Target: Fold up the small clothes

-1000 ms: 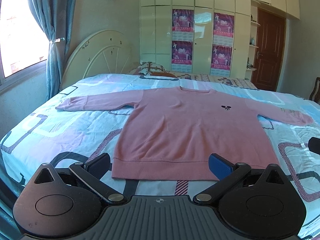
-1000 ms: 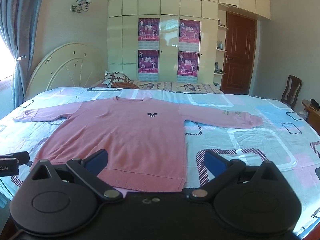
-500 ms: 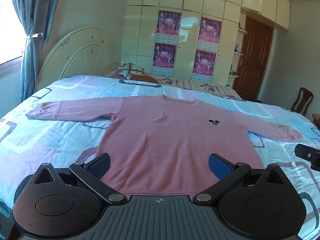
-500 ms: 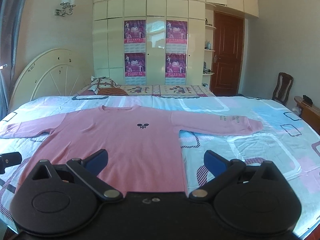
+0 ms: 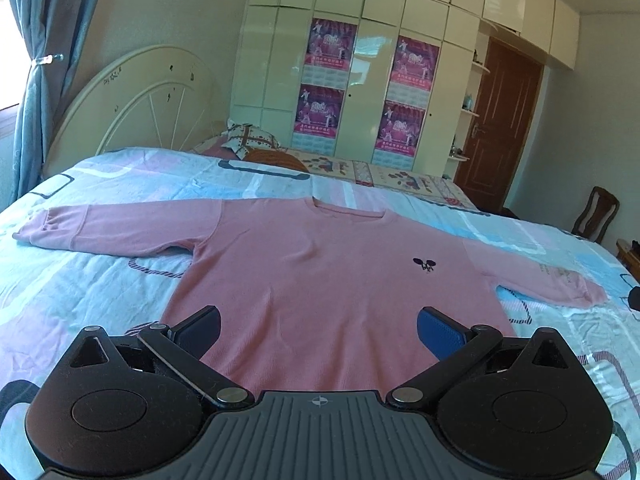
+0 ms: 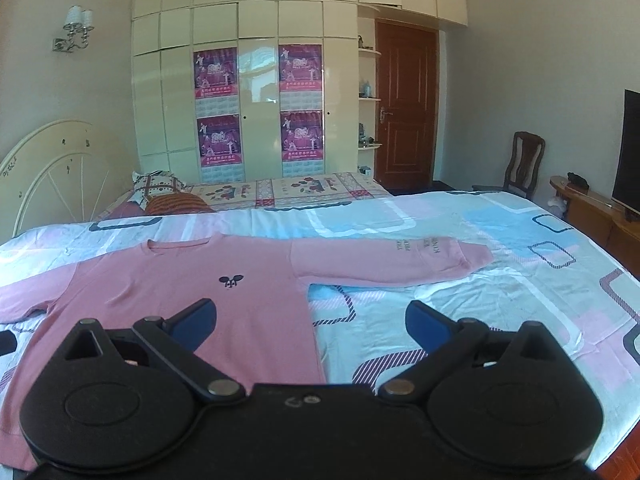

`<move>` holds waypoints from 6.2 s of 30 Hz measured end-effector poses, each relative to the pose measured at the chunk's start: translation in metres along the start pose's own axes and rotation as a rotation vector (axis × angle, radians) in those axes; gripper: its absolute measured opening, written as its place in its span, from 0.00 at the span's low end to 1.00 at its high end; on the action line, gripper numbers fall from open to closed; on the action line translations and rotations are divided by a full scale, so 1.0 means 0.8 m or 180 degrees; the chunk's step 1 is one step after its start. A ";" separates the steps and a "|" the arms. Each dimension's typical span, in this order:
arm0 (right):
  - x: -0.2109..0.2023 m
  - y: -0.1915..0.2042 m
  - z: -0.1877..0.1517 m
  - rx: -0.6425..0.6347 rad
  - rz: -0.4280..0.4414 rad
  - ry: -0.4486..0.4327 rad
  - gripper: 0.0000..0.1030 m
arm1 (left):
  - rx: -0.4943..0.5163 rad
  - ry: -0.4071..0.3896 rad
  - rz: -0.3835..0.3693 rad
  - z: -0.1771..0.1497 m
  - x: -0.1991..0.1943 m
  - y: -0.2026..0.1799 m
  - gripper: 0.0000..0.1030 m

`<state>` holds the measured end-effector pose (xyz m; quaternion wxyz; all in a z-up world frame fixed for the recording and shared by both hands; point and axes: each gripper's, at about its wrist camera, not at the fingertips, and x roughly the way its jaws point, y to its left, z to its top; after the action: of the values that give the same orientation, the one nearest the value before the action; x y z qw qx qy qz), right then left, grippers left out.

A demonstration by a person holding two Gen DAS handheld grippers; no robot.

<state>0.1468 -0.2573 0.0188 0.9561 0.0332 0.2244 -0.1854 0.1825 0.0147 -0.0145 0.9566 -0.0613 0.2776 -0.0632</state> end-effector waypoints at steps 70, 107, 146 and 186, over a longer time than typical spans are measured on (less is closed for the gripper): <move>0.420 -0.233 0.077 0.0767 0.0250 0.0338 0.07 | 0.0349 0.0908 0.0692 0.058 0.297 -0.111 1.00; 0.367 0.032 0.023 0.0131 0.0495 0.0600 0.13 | 0.0384 0.1026 -0.0737 0.101 0.450 -0.105 0.85; 0.387 -0.038 0.018 0.0719 0.0467 0.0762 0.18 | 0.0157 0.0382 -0.0082 0.106 0.427 0.010 0.06; 0.562 0.022 0.063 -0.0015 0.0633 0.0970 0.02 | 0.0124 0.0488 -0.0001 0.105 0.506 0.028 0.05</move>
<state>0.5480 -0.4011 -0.1347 0.9248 0.0807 0.3626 -0.0822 0.5689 -0.0189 -0.1598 0.9336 -0.0377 0.3487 -0.0733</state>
